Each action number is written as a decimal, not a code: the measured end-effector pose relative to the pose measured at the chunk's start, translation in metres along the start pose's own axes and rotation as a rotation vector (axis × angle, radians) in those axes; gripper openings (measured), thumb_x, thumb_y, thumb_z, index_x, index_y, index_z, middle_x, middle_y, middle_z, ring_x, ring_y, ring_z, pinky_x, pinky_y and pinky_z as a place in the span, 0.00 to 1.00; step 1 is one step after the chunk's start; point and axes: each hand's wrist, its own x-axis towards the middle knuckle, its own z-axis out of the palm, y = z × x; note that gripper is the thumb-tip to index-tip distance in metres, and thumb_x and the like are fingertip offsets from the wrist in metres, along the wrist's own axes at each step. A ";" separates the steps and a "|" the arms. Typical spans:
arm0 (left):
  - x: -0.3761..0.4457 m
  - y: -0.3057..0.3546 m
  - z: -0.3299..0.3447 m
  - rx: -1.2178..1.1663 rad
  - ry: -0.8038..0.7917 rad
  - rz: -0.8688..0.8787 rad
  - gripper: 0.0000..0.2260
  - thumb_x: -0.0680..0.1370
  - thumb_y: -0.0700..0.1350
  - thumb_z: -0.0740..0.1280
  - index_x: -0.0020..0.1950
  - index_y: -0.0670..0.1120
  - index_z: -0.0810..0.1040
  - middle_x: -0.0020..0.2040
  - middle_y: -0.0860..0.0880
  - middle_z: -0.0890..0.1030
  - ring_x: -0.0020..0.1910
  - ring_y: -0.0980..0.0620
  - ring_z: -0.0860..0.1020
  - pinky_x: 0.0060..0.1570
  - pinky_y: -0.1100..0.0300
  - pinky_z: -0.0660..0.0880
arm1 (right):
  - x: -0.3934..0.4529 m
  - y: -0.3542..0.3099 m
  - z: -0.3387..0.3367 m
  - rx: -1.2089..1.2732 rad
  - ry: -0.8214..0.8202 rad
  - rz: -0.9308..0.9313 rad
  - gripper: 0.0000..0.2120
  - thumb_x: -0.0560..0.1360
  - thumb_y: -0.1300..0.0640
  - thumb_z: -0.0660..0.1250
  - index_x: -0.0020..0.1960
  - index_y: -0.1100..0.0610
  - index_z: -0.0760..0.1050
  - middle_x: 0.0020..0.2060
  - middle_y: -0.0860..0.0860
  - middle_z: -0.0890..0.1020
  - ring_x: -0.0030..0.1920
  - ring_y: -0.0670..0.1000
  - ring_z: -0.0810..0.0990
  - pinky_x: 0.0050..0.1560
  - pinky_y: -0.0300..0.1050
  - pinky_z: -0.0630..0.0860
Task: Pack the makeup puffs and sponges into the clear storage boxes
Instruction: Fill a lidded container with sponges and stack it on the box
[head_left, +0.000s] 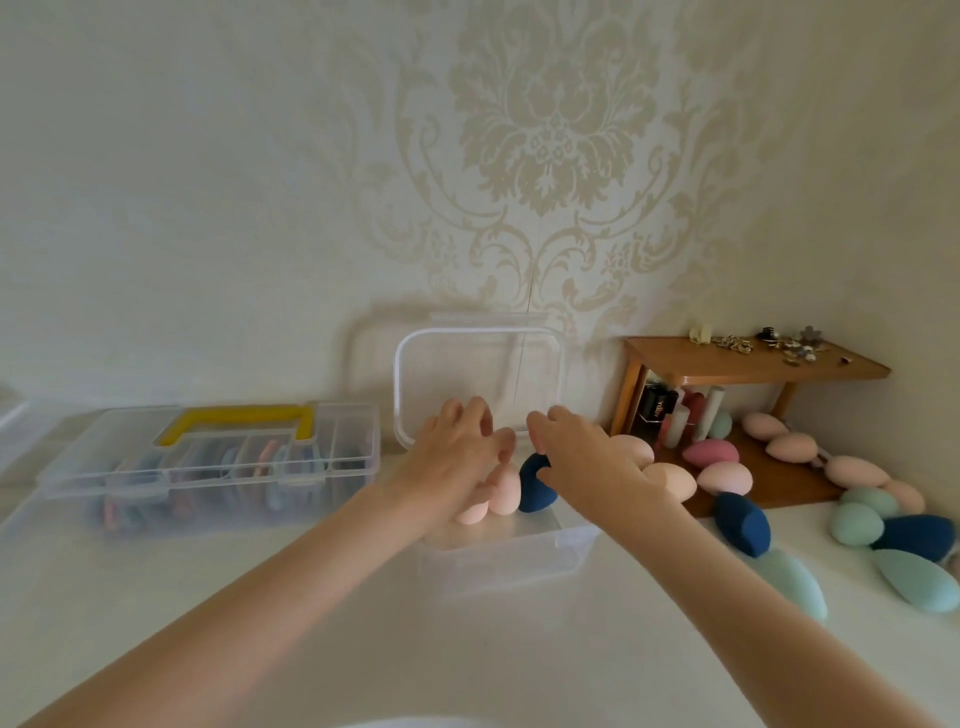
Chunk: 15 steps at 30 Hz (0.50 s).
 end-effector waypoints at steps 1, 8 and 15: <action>-0.001 0.001 0.000 0.004 -0.006 0.042 0.16 0.76 0.49 0.65 0.63 0.54 0.69 0.66 0.49 0.63 0.63 0.46 0.63 0.60 0.55 0.65 | 0.000 -0.001 0.004 -0.043 0.051 0.005 0.09 0.78 0.59 0.62 0.57 0.58 0.68 0.44 0.50 0.63 0.31 0.48 0.66 0.34 0.41 0.67; 0.000 -0.004 0.003 0.108 -0.135 0.184 0.18 0.80 0.44 0.58 0.68 0.60 0.67 0.74 0.55 0.59 0.72 0.46 0.54 0.68 0.50 0.58 | 0.016 0.048 -0.014 0.439 0.219 0.148 0.09 0.76 0.63 0.63 0.53 0.59 0.80 0.50 0.54 0.81 0.52 0.53 0.80 0.50 0.39 0.72; 0.001 -0.007 0.006 -0.008 -0.118 0.190 0.17 0.79 0.45 0.60 0.66 0.60 0.72 0.69 0.54 0.66 0.71 0.48 0.56 0.68 0.53 0.58 | 0.047 0.050 0.038 0.143 -0.244 0.147 0.12 0.71 0.48 0.59 0.54 0.45 0.71 0.59 0.50 0.75 0.66 0.57 0.68 0.65 0.63 0.64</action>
